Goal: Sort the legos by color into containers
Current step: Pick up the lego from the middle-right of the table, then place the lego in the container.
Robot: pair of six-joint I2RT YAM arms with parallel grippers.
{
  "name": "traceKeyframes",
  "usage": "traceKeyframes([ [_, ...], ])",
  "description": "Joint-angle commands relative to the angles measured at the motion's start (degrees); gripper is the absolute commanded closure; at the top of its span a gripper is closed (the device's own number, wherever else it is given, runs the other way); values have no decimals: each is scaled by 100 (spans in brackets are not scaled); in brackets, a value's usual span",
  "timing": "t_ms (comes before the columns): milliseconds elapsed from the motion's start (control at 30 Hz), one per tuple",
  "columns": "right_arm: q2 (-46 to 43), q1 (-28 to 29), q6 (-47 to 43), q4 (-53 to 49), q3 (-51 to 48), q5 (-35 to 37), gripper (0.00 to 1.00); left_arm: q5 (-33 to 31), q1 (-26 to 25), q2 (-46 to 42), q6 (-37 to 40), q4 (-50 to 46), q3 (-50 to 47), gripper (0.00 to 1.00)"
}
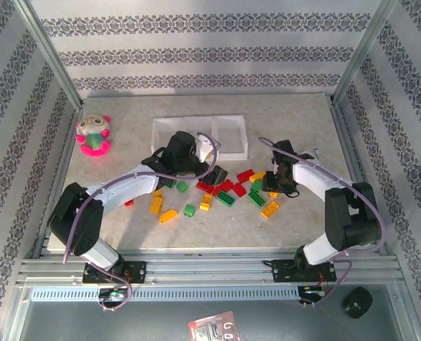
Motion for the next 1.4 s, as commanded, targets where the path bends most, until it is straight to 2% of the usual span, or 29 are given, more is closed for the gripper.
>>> traceKeyframes([
  [0, 69, -21, -35, -140, 183, 27, 56, 381, -90, 164, 178, 393, 62, 1],
  [33, 69, -21, -55, -144, 188, 31, 62, 376, -99, 172, 136, 462, 55, 1],
  [133, 55, -22, -79, -151, 195, 65, 66, 317, -104, 181, 48, 610, 20, 1],
  [233, -33, -26, -107, -156, 193, 58, 77, 244, -99, 162, 63, 571, 20, 1],
  [433, -418, 20, -75, -235, 483, 46, 78, -36, -103, -12, 109, 453, -131, 1],
  [600, -433, 330, -72, -81, 1087, 8, 78, -225, -97, -368, 47, 534, -542, 1],
  [733, 52, 711, -59, 252, 1818, 111, 78, -336, -101, -669, 13, 397, -780, 1],
  [900, 1228, 1095, -81, 590, 3055, 292, 79, -591, -100, -1015, -87, 407, -1118, 1],
  [1200, 2966, 1297, -290, 530, 4839, 645, 79, -1089, -91, -1527, -116, 31, -1438, 1],
  [1300, 3133, 1297, -350, 446, 5057, 722, 71, -1357, -74, -1587, -241, -39, -1447, 1],
  [1367, 3073, 1289, -406, 438, 5056, 674, 56, -1687, -35, -1593, -439, -75, -1463, 1],
])
